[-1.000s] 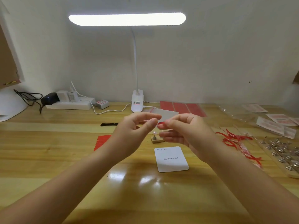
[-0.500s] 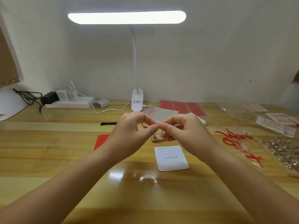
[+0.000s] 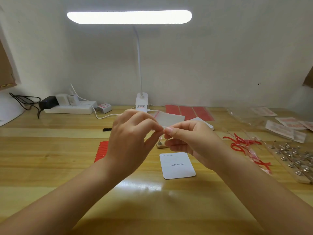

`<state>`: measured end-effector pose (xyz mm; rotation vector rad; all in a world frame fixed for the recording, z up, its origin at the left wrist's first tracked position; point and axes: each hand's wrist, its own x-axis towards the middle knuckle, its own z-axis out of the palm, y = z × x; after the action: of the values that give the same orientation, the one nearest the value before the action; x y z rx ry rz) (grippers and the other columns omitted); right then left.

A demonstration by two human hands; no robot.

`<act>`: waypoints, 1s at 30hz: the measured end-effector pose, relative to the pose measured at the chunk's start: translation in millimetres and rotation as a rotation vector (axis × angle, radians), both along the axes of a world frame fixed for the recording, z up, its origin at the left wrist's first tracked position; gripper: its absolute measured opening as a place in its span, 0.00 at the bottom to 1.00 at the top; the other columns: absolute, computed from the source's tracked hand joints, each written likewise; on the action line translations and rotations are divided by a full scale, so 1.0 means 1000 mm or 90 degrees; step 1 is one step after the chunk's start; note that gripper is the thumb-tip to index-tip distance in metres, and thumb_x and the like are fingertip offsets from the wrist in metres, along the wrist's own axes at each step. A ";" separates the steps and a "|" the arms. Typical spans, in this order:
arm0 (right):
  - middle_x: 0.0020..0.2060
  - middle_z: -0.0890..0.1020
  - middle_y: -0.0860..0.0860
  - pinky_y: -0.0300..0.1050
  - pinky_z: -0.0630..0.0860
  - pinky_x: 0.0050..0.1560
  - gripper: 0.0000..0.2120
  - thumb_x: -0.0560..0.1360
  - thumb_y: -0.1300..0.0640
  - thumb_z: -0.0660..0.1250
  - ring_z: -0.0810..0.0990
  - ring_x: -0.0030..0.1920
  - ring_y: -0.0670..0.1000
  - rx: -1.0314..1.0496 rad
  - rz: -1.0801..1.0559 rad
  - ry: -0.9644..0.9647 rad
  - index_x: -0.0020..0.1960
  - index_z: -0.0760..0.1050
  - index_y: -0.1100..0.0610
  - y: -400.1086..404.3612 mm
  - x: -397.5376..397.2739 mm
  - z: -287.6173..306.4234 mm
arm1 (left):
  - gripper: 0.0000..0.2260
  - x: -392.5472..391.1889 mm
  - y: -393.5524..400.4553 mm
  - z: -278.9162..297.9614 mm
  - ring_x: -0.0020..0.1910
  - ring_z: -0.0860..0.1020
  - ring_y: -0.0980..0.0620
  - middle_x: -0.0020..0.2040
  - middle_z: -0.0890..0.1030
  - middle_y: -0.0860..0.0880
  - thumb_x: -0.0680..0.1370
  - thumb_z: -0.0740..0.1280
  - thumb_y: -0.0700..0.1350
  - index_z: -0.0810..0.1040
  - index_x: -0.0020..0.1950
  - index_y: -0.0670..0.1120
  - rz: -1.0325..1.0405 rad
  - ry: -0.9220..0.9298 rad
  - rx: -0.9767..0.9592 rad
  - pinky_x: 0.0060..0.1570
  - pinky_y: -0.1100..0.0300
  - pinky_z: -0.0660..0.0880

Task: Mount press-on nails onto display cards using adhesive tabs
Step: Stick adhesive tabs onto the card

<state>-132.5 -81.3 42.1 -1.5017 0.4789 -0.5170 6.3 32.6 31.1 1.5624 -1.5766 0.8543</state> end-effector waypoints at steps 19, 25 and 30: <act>0.33 0.84 0.48 0.38 0.81 0.41 0.05 0.77 0.55 0.69 0.84 0.37 0.43 -0.278 -0.122 0.024 0.46 0.80 0.56 0.006 0.003 -0.004 | 0.05 -0.001 -0.005 0.005 0.41 0.82 0.58 0.39 0.85 0.54 0.73 0.74 0.50 0.82 0.44 0.51 -0.164 0.651 0.255 0.47 0.59 0.77; 0.32 0.84 0.50 0.46 0.81 0.42 0.05 0.75 0.54 0.71 0.83 0.36 0.47 -0.354 -0.160 0.041 0.41 0.82 0.55 0.001 0.000 -0.002 | 0.04 0.000 -0.007 0.000 0.34 0.79 0.63 0.34 0.84 0.54 0.75 0.72 0.47 0.81 0.41 0.49 -0.147 0.702 0.237 0.38 0.69 0.74; 0.38 0.82 0.43 0.41 0.76 0.39 0.10 0.72 0.45 0.71 0.79 0.39 0.42 -0.540 -0.071 0.402 0.44 0.82 0.51 -0.017 -0.009 0.000 | 0.04 0.003 -0.009 -0.005 0.31 0.77 0.66 0.34 0.83 0.56 0.76 0.70 0.45 0.80 0.42 0.48 -0.107 0.712 0.227 0.32 0.75 0.70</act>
<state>-141.3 -98.6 42.5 -2.4866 0.9032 -0.3275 9.5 23.4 26.0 1.6405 -0.9878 -0.4193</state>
